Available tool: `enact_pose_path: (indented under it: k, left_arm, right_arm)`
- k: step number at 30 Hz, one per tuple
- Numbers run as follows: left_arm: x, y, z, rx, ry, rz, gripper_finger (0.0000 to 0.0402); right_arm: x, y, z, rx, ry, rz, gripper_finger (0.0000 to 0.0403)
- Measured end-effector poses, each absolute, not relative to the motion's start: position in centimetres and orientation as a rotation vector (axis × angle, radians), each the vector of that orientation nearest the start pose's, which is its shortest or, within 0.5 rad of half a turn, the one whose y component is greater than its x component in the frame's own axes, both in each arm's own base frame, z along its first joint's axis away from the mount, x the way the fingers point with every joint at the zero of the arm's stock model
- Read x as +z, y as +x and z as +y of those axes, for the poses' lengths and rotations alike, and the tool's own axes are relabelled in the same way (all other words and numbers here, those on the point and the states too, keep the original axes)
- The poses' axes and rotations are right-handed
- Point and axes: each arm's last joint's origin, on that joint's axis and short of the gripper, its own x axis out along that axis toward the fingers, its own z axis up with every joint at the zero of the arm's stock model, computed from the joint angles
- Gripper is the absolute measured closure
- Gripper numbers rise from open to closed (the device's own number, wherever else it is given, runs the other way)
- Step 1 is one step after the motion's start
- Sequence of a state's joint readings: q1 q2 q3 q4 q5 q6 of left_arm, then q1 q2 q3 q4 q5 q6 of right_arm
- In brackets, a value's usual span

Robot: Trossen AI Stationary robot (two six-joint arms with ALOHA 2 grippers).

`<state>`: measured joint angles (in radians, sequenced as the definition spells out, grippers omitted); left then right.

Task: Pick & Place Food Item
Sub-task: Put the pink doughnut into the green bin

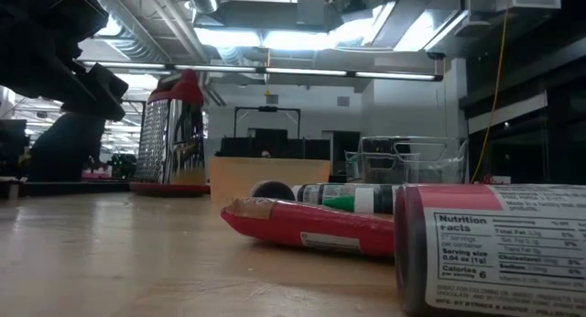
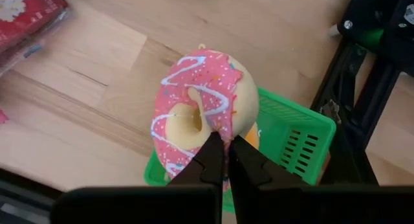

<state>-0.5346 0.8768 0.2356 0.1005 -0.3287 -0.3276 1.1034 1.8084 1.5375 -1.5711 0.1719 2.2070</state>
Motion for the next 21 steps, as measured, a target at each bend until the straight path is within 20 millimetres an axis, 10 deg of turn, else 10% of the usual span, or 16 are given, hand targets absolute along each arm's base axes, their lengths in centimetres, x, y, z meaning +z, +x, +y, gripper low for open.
enact_pose_path:
  k: [21]
  left_arm:
    - [15.8,14.6,-7.6,-0.123,-0.102,0.527,0.0219]
  right_arm:
    - [25.0,13.2,28.2,-1.02,0.584,1.28,0.0395]
